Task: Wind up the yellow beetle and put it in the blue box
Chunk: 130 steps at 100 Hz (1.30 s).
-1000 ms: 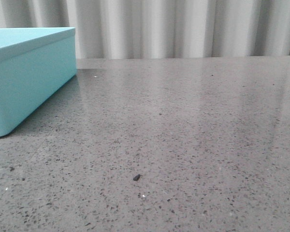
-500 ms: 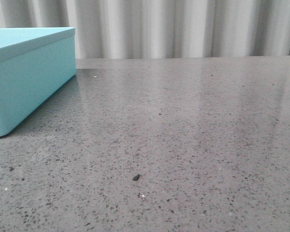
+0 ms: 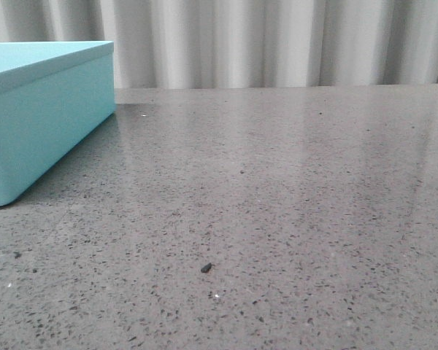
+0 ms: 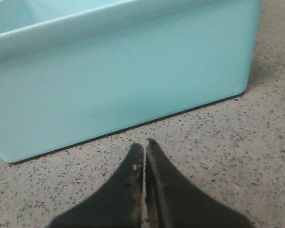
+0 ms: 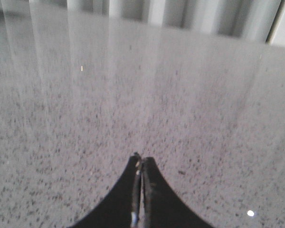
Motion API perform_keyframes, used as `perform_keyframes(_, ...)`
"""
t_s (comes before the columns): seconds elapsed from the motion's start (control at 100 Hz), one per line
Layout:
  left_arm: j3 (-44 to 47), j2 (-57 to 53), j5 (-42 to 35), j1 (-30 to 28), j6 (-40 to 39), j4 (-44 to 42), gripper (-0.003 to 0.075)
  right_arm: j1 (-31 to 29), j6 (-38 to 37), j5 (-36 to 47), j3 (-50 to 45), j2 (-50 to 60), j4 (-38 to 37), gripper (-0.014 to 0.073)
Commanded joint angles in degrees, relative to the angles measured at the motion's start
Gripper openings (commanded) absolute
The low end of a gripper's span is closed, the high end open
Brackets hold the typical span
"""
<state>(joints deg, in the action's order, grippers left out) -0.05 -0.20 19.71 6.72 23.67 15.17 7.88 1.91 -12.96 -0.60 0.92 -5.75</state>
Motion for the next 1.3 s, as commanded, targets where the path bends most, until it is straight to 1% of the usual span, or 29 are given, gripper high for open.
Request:
perform_keyframes(0.0, 1.44, -1.58, -2.05, 0.48, -0.32, 0.22, -0.0021, -0.55, -0.37, 4.55, -1.35, 0.68, -0.14, -0.0041)
perform_keyframes(0.16, 1.44, -1.58, -2.05, 0.48, -0.32, 0.22, -0.0021, -0.55, -0.37, 2.67, -1.35, 0.68, -0.14, -0.0041)
perform_keyframes(0.38, 1.44, -1.58, -2.05, 0.48, -0.32, 0.22, -0.0021, -0.55, -0.37, -3.86, -1.35, 0.68, -0.14, -0.0041)
perform_keyframes(1.29, 1.44, -1.58, -2.05, 0.48, -0.32, 0.22, -0.0021, -0.55, -0.37, -3.56, -1.35, 0.68, -0.39, -0.0041)
